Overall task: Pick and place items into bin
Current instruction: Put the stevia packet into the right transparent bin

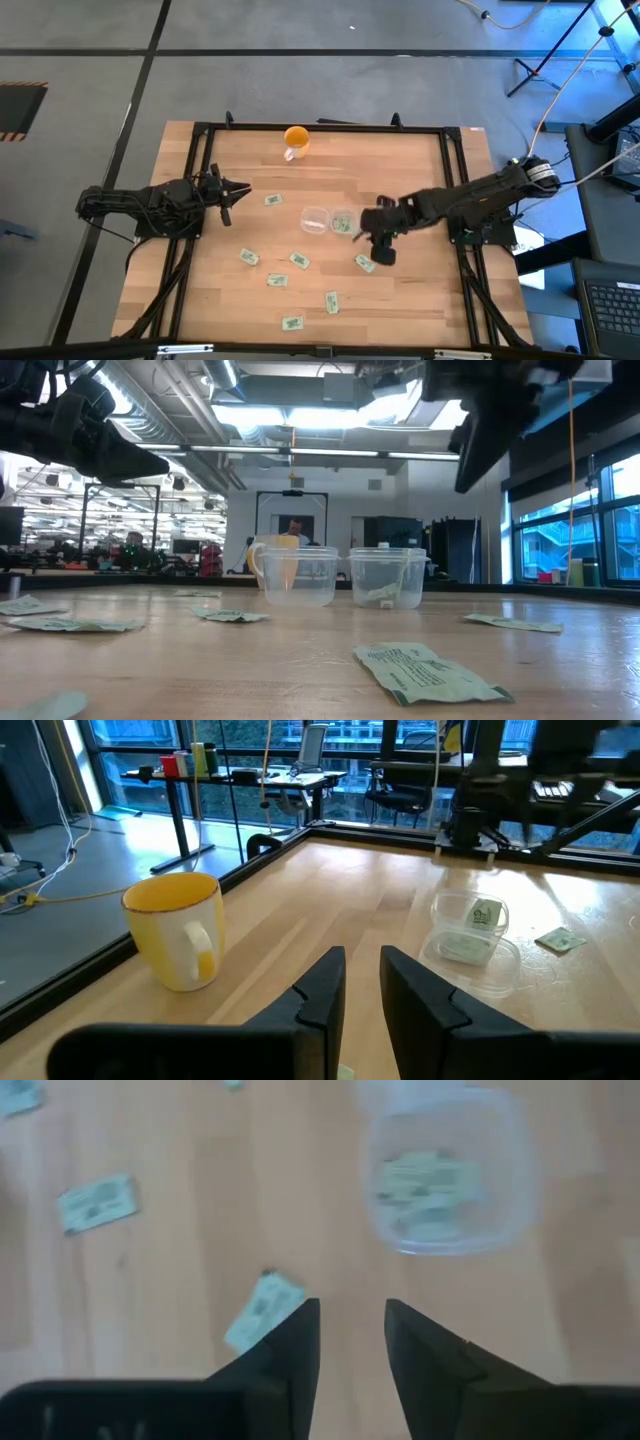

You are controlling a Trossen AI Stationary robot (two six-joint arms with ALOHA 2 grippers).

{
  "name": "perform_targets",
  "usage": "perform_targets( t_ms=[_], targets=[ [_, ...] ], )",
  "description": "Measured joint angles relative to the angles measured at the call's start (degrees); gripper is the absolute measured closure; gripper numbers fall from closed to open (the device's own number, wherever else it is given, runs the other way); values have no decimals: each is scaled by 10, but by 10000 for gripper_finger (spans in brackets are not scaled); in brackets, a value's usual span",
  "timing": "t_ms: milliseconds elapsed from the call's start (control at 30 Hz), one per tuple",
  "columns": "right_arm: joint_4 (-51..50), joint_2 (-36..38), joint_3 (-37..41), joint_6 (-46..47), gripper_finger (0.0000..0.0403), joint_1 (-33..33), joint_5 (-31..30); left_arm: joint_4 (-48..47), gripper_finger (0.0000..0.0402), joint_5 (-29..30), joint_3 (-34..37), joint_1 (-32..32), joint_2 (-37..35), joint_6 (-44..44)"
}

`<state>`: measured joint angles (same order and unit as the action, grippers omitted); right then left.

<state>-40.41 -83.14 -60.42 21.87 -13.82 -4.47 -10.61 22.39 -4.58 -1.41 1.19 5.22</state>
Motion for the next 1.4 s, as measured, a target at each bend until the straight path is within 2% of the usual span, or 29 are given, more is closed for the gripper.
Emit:
perform_targets(
  t_ms=[100, 333, 633, 767, 1067, 1167, 1400],
  targets=[
    [20, -16, 10, 2, 286, -29, -2, 0, 341, 0, 0, 0, 0, 0],
    [162, -60, 39, -40, 286, -74, -27, 0, 341, 0, 0, 0, 0, 0],
    [176, -148, 39, -24, 286, -98, -28, 0, 341, 0, 0, 0, 0, -12],
    [182, -183, 39, -10, 286, -98, -52, 0, 341, 4, 0, 0, 0, -30],
    [183, -204, 39, 6, 287, -97, -66, 0, 341, 4, 0, 0, 0, -30],
    [183, -204, 39, 6, 299, -97, -66, 0, 341, 4, 0, 0, 0, -30],
    [181, -210, 41, 5, 354, -96, -66, 0, 341, 5, 0, 0, 0, -30]
  ],
)
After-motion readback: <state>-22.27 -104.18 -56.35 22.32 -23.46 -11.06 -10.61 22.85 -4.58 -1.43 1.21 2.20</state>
